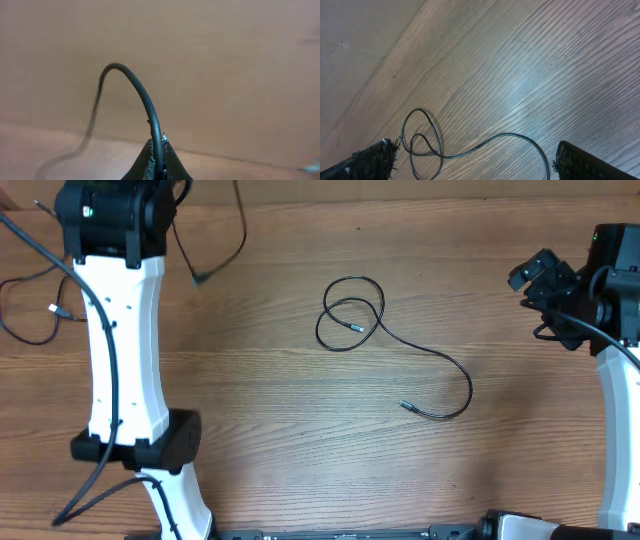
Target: Untangle cables
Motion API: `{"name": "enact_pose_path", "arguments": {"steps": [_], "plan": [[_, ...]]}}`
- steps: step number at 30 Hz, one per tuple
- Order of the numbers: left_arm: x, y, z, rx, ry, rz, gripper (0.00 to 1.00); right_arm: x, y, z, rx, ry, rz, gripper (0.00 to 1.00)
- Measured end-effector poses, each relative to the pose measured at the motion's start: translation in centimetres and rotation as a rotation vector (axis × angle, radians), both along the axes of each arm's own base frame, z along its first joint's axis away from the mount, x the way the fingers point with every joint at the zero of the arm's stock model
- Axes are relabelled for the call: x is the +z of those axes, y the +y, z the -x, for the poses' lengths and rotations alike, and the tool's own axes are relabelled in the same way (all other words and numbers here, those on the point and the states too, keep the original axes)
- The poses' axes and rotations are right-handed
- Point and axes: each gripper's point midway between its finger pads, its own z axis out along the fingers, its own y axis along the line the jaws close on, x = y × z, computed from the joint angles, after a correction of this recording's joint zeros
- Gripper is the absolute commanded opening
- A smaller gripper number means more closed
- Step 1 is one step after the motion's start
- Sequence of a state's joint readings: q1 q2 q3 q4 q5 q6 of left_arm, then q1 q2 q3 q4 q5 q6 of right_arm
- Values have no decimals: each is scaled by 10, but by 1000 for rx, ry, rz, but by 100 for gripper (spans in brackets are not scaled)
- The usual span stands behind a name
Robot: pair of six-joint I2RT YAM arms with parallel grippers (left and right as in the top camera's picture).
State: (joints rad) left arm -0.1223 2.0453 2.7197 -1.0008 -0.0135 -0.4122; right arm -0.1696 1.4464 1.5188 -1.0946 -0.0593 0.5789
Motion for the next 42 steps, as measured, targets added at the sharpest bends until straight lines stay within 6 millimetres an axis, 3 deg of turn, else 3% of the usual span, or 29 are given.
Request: {"name": "enact_pose_path", "arguments": {"steps": [6, 9, 12, 15, 16, 17, 19, 20, 25, 32, 34, 36, 40, 42], "plan": [[-84, 74, -52, 172, 158, -16, 5, -17, -1, -5, -1, 50, -8, 100], [-146, 121, -81, 254, 250, -14, 4, -21, -1, -6, 0, 61, -11, 100], [-191, 138, -91, 277, 335, -13, 4, -18, -2, -11, 0, 40, -7, 100], [-237, 137, -100, 262, 417, -8, 6, -16, -3, -14, -1, 23, -4, 100], [-270, 131, -102, 242, 488, -1, 19, -15, -3, -15, -1, 19, -3, 100], [-285, 128, -102, 235, 519, 0, 38, -15, -3, -16, -1, 17, -3, 100], [-304, 126, -99, 230, 571, 8, 100, -14, -3, -17, -1, 10, -2, 100], [-310, 121, -96, 222, 593, 9, 100, -14, -3, -17, -1, 10, -2, 100], [-304, 113, -82, 210, 635, 67, 100, -14, -3, -17, -1, 8, -1, 100], [-214, 75, -32, 162, 609, 168, 100, -14, -3, -17, -1, 8, -1, 100], [-189, 46, -17, 125, 593, 211, 100, -14, -3, -16, -1, 14, -2, 100], [-173, -3, -5, 32, 598, 260, 100, -16, -3, -15, -1, 23, -4, 100], [-199, -73, 10, -73, 699, 243, 100, -19, -2, -10, 0, 43, -7, 100], [-212, -98, 14, -100, 735, 228, 99, -20, -1, -9, 0, 52, -9, 100]]}}
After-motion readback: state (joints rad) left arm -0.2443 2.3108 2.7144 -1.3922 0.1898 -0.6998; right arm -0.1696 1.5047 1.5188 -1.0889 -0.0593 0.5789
